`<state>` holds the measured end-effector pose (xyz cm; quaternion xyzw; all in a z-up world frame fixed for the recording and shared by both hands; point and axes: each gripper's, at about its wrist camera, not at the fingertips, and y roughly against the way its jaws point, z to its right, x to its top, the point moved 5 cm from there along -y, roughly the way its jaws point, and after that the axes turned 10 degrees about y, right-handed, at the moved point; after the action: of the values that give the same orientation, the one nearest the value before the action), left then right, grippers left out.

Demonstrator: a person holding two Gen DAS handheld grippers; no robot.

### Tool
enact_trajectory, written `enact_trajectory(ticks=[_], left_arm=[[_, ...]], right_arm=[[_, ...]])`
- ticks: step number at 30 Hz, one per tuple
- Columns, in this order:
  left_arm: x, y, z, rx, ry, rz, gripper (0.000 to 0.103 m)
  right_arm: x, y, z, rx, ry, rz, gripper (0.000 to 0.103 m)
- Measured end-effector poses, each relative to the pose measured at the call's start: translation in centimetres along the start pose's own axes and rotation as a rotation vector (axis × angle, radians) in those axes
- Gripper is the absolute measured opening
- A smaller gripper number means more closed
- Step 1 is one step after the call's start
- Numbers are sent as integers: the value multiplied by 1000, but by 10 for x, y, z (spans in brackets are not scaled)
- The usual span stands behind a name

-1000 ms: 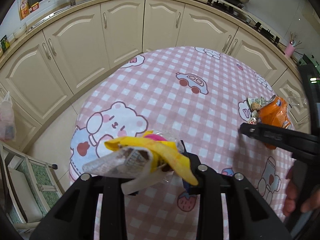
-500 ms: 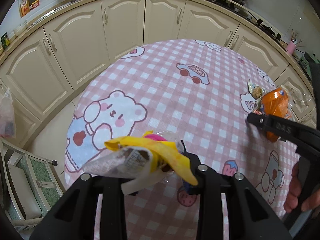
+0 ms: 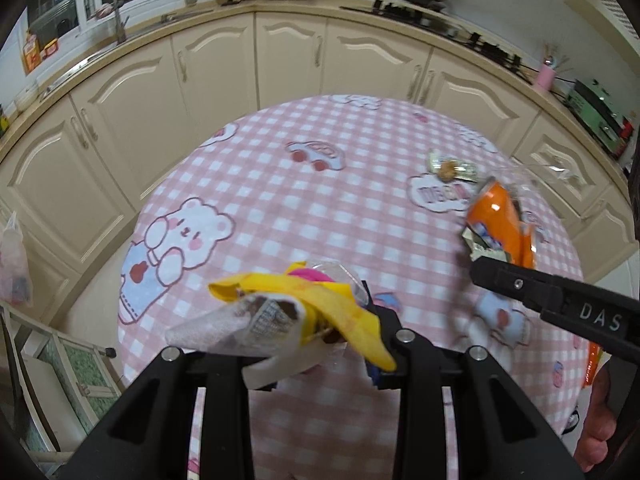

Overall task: Collect trash
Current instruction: 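Grasp the red-white snack wrapper with the right tool while the left tool holds its wrapper, then carry both wrappers from the table to the blue bucket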

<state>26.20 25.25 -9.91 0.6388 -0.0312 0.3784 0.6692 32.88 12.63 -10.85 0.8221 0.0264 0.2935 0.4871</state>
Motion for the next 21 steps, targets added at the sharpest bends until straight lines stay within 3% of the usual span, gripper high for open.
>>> enact_trajectory(ticks=[12,21], left_arm=[[-6,37,42,-74,-61,53,31],[-8,54,63,-102,-96,83,31]], right_arm=[[17,55,-13,41,31,122,25],[9,84,14,20,-10,170,25]])
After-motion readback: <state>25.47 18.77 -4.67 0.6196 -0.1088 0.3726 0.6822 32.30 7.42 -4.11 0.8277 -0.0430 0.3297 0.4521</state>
